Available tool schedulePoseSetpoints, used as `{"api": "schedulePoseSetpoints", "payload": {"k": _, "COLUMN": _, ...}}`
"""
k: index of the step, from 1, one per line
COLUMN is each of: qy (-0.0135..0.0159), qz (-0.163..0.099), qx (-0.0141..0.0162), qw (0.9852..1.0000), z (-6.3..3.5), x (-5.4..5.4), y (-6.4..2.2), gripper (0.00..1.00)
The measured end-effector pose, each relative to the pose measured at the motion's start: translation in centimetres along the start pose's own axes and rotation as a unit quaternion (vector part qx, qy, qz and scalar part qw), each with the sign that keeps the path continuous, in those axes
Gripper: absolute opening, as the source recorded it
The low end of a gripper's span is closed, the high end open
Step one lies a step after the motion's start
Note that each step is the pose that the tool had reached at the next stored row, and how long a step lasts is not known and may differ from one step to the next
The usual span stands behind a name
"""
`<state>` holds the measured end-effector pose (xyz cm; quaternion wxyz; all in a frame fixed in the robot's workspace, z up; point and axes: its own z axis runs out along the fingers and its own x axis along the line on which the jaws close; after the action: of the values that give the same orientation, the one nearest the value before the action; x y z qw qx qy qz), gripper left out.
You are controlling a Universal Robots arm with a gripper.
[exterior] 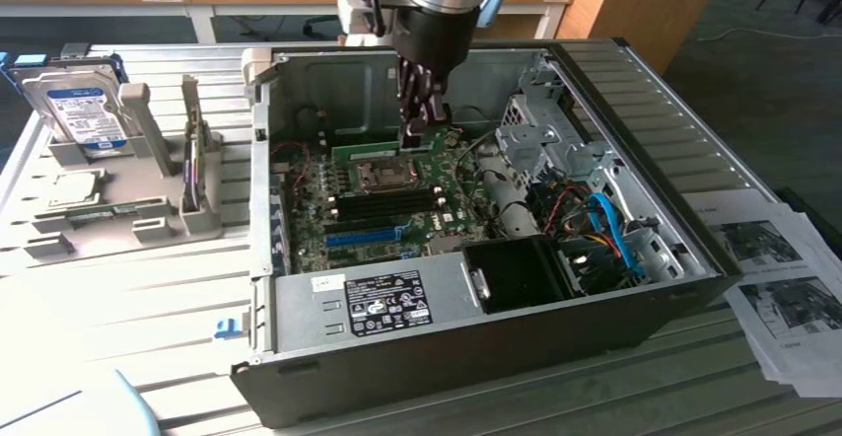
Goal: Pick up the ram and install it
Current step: 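Insert the ram into the slot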
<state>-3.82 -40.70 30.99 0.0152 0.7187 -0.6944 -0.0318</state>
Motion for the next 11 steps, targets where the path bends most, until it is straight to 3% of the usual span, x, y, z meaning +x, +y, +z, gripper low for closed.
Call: {"api": "schedulePoseSetpoints", "payload": {"k": 11, "qy": 0.0000, "qz": 0.000, "qx": 0.0000, "qw": 1.0000, "z": 1.79, "x": 0.0, "y": -0.12, "gripper": 0.11}}
